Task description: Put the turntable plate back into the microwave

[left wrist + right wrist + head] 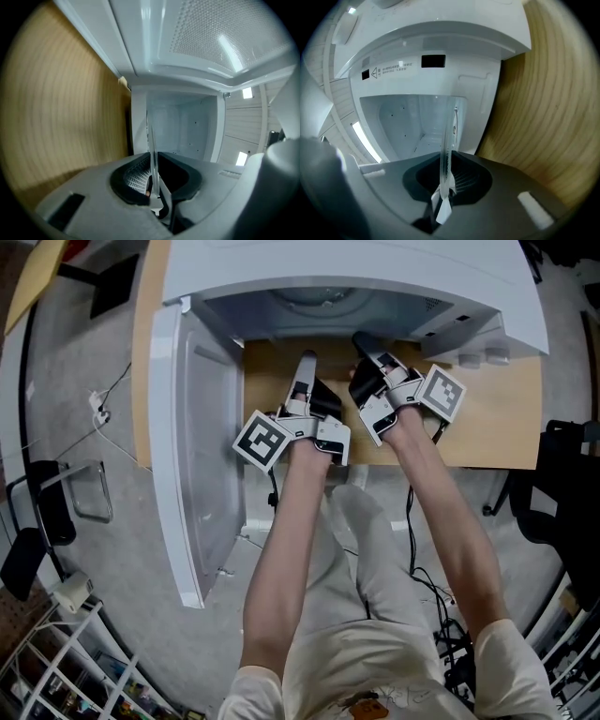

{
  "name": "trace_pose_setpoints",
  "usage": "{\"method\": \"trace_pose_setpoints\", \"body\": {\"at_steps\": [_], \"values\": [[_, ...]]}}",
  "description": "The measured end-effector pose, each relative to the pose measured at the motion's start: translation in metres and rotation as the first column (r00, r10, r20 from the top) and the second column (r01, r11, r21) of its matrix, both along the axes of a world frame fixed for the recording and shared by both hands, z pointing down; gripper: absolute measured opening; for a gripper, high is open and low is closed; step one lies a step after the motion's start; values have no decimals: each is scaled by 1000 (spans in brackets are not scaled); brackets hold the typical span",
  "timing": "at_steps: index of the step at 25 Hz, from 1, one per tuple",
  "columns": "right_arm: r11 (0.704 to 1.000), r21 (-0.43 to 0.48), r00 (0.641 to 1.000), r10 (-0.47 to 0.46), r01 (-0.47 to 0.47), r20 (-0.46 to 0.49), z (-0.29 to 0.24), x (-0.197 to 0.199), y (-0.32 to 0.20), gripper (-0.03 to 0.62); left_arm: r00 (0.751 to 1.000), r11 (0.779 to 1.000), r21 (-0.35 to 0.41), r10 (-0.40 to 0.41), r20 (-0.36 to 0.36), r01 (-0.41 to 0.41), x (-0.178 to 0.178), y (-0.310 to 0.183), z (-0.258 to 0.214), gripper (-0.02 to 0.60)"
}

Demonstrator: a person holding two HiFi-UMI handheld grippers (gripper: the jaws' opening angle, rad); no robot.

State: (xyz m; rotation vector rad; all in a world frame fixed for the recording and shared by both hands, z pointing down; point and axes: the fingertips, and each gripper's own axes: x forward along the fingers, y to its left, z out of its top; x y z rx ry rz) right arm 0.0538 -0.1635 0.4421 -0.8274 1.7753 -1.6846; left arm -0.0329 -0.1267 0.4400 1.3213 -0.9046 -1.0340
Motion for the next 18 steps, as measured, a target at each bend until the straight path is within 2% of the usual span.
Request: {"method": "trace_pose_setpoints", "body": {"at_steps": [2,4,6,8,15,18], "values": [[1000,4,1000,-11,11,-8,-3,-2,-3,34,1000,1000,-13,-9,-21,9,-2,-5,1,44],[999,10,999,-42,42,1,-8,-6,-1,104,999,999,-25,-25,-28,24,-5,-12,2,41],[998,5,998,-64,64,6,-10,-7,4,93,999,999,-20,-37,-38,36,-9,-20,-1,44],[998,2,998,-65,65,-3,-10,-7,7,56,998,999,-11,-43,-48,43,-9,-28,-6,44],[999,-27,999,-41,41,-18,-14,-9,-12,52,996,998,8,-63,-57,63,-13,-44,-13,45],[998,-65,1000,-9,8,-6,-11,-9,-19,46,1000,999,-21,-29,8,29,-12,-44,-1,41]]}}
